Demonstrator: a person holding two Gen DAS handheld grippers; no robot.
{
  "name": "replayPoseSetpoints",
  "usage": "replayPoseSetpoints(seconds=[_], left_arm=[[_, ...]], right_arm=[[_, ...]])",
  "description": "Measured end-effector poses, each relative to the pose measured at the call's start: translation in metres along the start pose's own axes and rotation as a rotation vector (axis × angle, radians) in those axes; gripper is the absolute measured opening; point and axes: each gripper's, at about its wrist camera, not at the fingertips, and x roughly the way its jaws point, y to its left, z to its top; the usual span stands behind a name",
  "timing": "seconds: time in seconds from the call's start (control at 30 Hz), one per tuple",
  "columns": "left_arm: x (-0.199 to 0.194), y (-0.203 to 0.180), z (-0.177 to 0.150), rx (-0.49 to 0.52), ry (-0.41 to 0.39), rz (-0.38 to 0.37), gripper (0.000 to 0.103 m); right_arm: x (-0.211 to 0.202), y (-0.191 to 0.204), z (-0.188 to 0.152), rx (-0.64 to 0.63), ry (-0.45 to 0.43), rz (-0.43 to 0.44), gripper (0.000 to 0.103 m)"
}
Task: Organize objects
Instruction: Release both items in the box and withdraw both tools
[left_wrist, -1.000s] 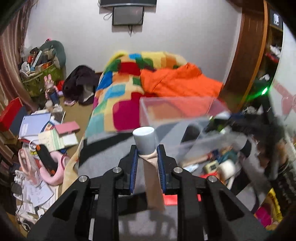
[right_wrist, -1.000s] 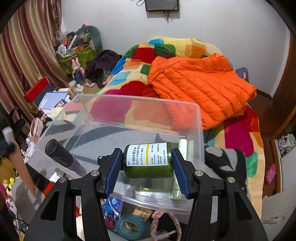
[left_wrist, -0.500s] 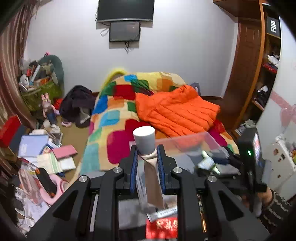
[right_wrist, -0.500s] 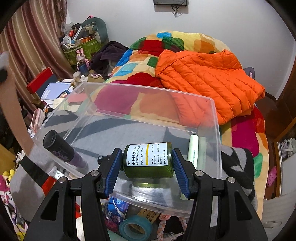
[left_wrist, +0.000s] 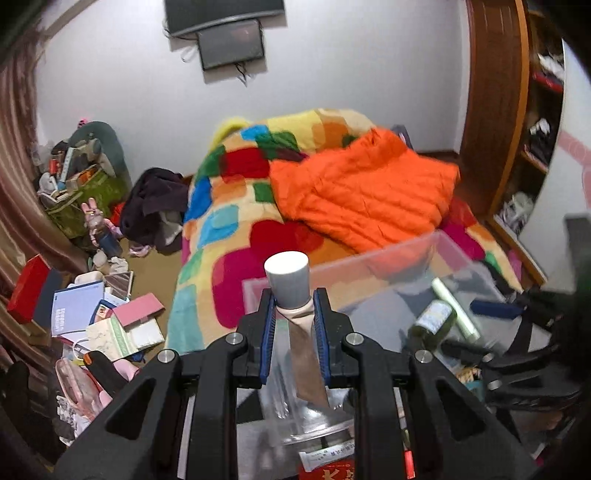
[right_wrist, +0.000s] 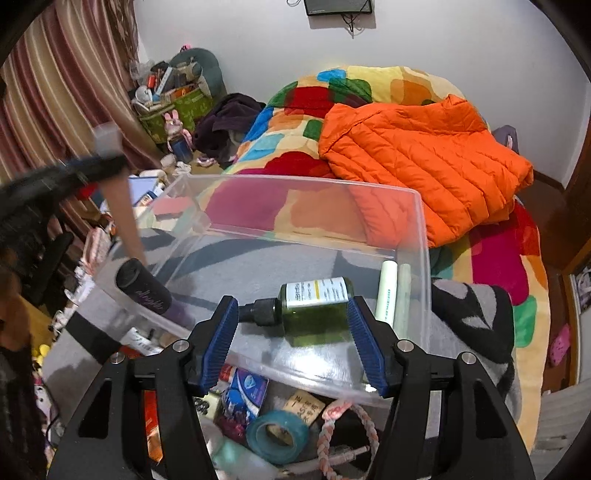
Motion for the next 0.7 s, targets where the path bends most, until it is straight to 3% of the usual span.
replayPoseSetpoints(seconds=[0.17, 0.37, 0.53, 0.7], left_arm=[[0.015, -0.017, -0.012, 0.029, 0.058, -0.061, 0.020], [-0.001, -0.034, -0.020, 0.061, 0.040, -0.113, 0.021], [-0.025, -0.037, -0.027, 0.073, 0.008, -0.131, 0.035], [-0.047, -0.034, -0.047, 0.066, -0.014, -0.140, 0.050]], right_arm=[[-0.019, -0.002, -0.006, -0.003, -0.037, -0.010, 0.058], [-0.040, -0.001, -0.017, -0.029, -0.078, -0.038, 0.058], [-0.057, 0.003, -0.032, -0.070, -0.110, -0.101, 0.058], [-0.066, -0.001, -0.052, -0.079, -0.115, -0.138, 0.070]])
